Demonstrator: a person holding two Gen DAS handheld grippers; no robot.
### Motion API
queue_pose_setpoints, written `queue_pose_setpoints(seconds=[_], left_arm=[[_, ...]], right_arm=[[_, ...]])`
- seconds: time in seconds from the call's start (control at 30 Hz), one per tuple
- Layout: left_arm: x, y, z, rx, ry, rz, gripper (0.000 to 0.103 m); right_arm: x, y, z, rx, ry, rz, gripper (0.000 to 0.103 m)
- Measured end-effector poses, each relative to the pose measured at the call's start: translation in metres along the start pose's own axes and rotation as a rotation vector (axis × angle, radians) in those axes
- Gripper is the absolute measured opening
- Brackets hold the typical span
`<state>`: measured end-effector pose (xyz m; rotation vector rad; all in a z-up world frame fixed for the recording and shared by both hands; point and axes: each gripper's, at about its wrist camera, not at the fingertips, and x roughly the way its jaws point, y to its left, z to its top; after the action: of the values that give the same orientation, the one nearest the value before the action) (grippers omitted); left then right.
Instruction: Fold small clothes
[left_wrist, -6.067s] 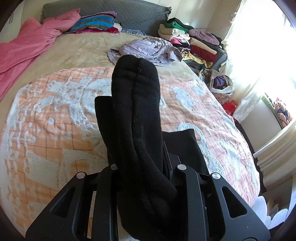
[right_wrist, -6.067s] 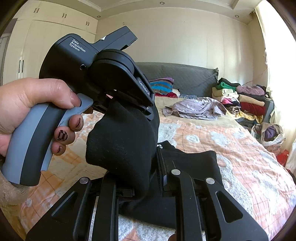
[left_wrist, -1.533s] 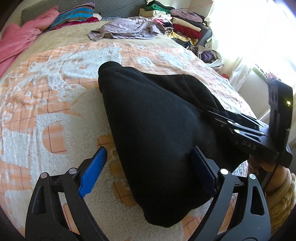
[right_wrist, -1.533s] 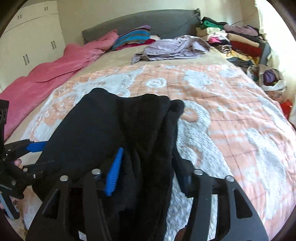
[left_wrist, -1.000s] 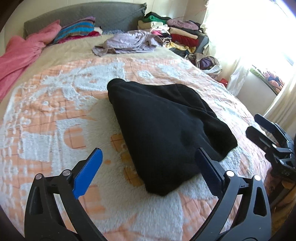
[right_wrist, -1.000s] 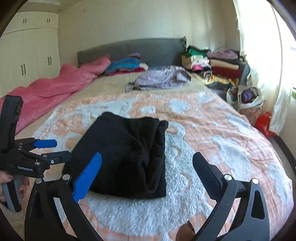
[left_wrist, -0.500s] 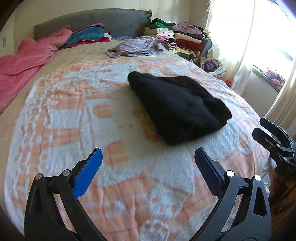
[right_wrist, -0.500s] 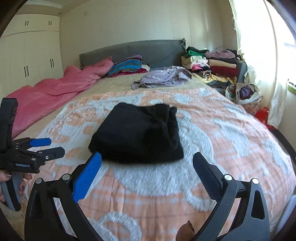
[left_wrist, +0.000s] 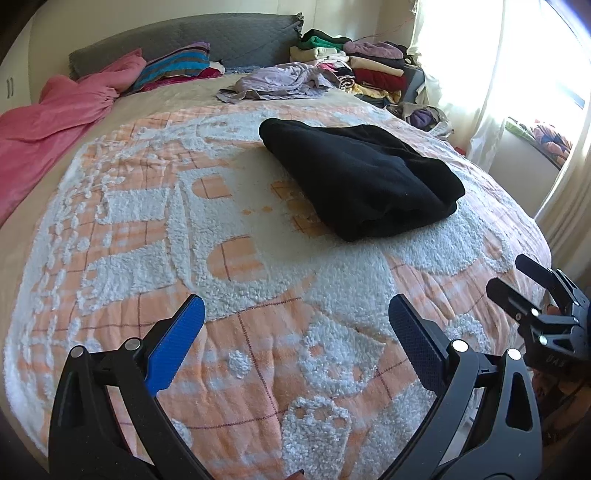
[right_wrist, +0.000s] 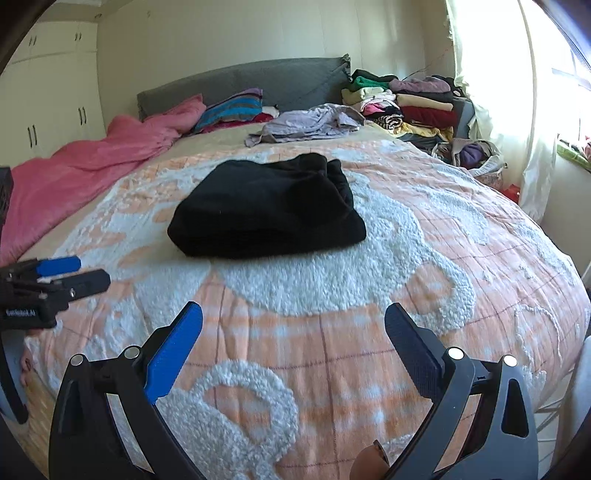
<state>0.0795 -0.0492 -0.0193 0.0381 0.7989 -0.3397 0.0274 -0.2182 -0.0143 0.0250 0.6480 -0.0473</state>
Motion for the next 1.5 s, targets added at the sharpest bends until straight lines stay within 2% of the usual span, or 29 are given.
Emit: queue_pose_setpoints(seconds=[1.5], left_arm=[[-0.001, 0.0014, -0.0057, -0.023, 0.001, 0.029, 0.093]], right_arm=[[0.0011, 0.0045, 0.0007, -0.015, 0.01, 0.004, 0.098]])
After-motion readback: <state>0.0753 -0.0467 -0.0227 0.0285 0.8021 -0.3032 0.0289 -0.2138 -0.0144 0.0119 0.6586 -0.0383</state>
